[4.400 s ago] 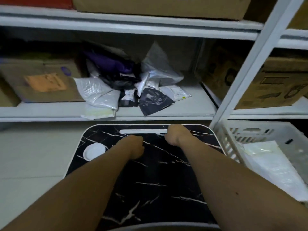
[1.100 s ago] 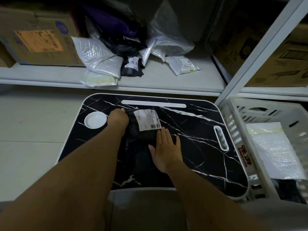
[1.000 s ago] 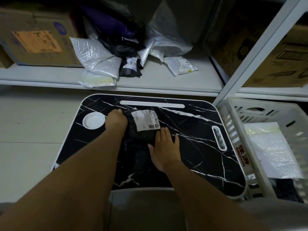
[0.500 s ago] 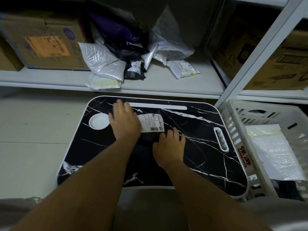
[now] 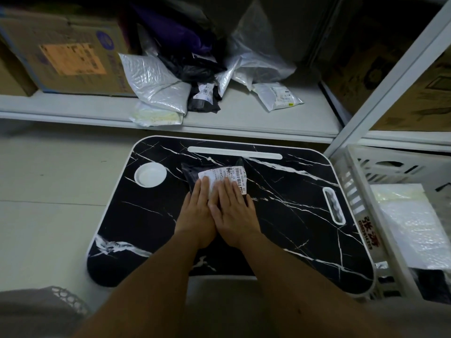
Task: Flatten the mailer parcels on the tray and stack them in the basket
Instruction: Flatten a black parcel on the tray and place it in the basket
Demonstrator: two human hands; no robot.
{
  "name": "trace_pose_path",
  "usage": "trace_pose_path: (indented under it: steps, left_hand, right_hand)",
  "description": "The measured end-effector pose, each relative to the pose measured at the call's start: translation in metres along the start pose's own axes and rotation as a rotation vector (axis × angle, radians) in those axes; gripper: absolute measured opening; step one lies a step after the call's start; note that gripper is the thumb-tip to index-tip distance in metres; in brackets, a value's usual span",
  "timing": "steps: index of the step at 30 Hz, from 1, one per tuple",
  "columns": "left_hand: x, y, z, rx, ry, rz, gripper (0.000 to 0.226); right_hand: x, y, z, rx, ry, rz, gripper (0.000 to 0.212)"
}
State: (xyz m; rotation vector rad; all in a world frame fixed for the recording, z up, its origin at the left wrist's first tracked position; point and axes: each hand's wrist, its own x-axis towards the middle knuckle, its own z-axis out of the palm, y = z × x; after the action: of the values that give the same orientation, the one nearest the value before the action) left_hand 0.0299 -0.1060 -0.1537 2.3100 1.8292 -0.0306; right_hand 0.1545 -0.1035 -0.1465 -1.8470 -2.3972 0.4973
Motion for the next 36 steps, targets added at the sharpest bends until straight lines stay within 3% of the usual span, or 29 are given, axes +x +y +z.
trace_pose_path:
  steps: [3,6,8,10,13,18,24,31,36]
  left_hand:
    - [0.001,0.002,-0.005,-0.016,0.035,-0.054,0.070]
    - [0.012,-0.002,-0.020,-0.140,0.259,-0.176,0.046]
    - [0.025,-0.003,-0.027,-0.091,0.377,-0.190,0.044]
    - [0.033,-0.004,-0.024,-0.051,0.319,-0.137,0.047]
    - [0.036,-0.007,-0.015,-0.139,0.129,-0.151,0.053]
    - [0.043,-0.010,-0.021,-0.176,-0.017,-0.162,0.052]
    - [0.048,-0.010,-0.026,-0.118,-0.085,-0.235,0.054]
    - [0.040,0.000,-0.025,-0.042,-0.094,-0.400,0.071]
    - [0.020,-0.008,-0.017,0.054,-0.112,-0.378,0.086]
  right_hand:
    - [0.002,-0.002,0.001,-0.007,0.090,0.032,0.068]
    - [0.019,-0.006,-0.012,-0.051,0.266,0.096,0.037]
    - [0.036,-0.007,-0.021,-0.107,0.383,0.095,0.022]
    - [0.046,-0.003,-0.022,-0.066,0.362,0.071,0.028]
    - [0.049,0.006,-0.016,0.018,0.105,0.056,0.047]
    - [0.053,0.016,-0.021,0.026,-0.051,0.137,0.050]
    - [0.056,0.006,-0.024,-0.019,-0.094,0.215,0.052]
    - [0.043,-0.011,-0.015,-0.096,0.016,0.446,0.063]
    - [0.026,-0.011,-0.010,-0.150,0.053,0.432,0.065]
